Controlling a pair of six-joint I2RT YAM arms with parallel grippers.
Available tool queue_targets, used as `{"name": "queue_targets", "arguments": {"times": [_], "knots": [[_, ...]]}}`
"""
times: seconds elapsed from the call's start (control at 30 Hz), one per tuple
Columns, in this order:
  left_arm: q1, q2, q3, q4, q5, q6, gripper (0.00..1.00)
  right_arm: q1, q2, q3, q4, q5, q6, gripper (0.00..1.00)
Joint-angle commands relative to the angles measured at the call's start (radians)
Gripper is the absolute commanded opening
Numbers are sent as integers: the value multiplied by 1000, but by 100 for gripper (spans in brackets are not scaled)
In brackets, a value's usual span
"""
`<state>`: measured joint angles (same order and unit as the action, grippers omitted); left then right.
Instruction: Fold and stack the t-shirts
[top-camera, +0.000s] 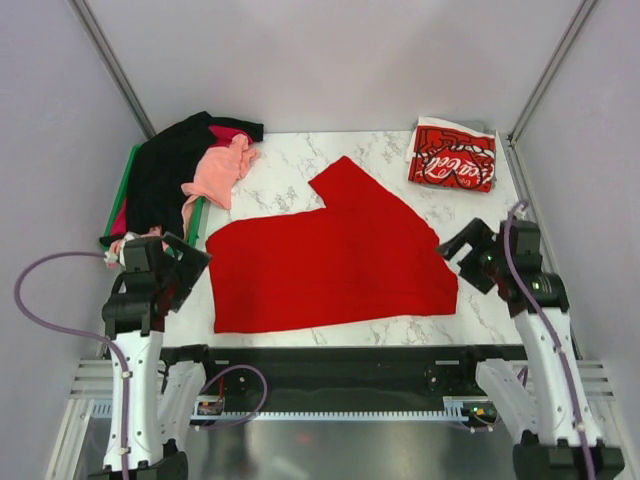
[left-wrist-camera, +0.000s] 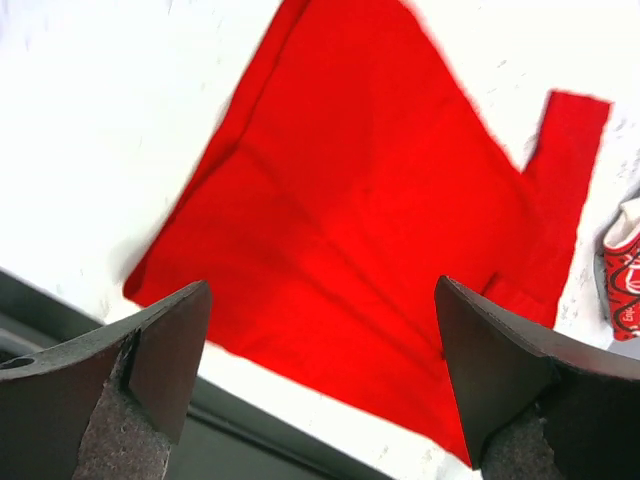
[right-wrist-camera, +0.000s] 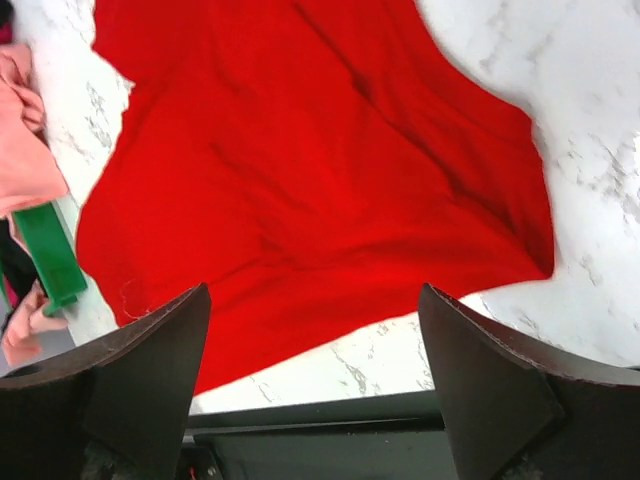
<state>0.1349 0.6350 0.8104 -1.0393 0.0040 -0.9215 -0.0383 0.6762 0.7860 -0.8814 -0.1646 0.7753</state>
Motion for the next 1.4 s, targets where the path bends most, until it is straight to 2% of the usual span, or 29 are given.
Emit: {"name": "queue_targets", "arguments": {"times": [0.0,0.03,0.07,0.1,0.13,0.17,0.2,0.23,0.27,0.33,0.37,0.43,0.47,0.5,0.53,0.67,0.83,0.97,1.03,1.13,1.27,1.37], "knots": [[-37,47,130,24,-169,192,100,111,239,135,191,-34,-56,91],[-50,52,171,28,-197,214,100,162,314,194,200,14,-73,91],[-61,55,186,33,-261,231,100,213,470,328,206,107,-129,94],[-75,48,197,44,-297,257,100,277,552,402,211,128,-157,95],[-101,45,202,57,-327,266,100,291,636,479,211,134,-189,95],[-110,40,197,89,-366,276,100,302,798,637,213,129,-235,96],[-113,43,187,113,-369,305,100,308,878,716,220,116,-260,96],[-116,48,149,137,-361,320,100,308,1028,793,249,111,-277,97],[-115,51,126,180,-351,329,100,311,1103,946,263,114,-290,97],[-116,63,61,217,-342,342,100,316,1247,1108,291,137,-320,98],[-116,63,46,241,-332,346,100,316,1395,1298,283,135,-335,98],[-116,63,32,262,-317,352,100,318,1600,1474,283,82,-372,98],[-116,65,32,266,-308,358,100,316,1661,1606,295,56,-378,98],[-116,65,30,283,-299,374,99,318,1715,1654,317,27,-380,98],[-118,72,21,285,-291,377,99,318,1793,1680,396,-27,-370,98],[-118,101,16,291,-263,384,98,324,1896,1618,674,-104,-312,98],[-124,100,9,297,-243,398,97,359,2089,1734,817,-95,-300,97],[-175,111,6,301,-233,395,97,383,2152,1748,901,-59,-284,95],[-181,126,6,303,-225,395,96,391,2174,1751,912,-41,-291,94],[-187,124,4,303,-234,395,95,391,2168,1736,885,-13,-309,84],[-189,121,3,305,-236,395,95,379,2064,1525,888,33,-363,84],[-196,124,0,306,-233,397,95,361,2018,1493,856,97,-390,84]]}}
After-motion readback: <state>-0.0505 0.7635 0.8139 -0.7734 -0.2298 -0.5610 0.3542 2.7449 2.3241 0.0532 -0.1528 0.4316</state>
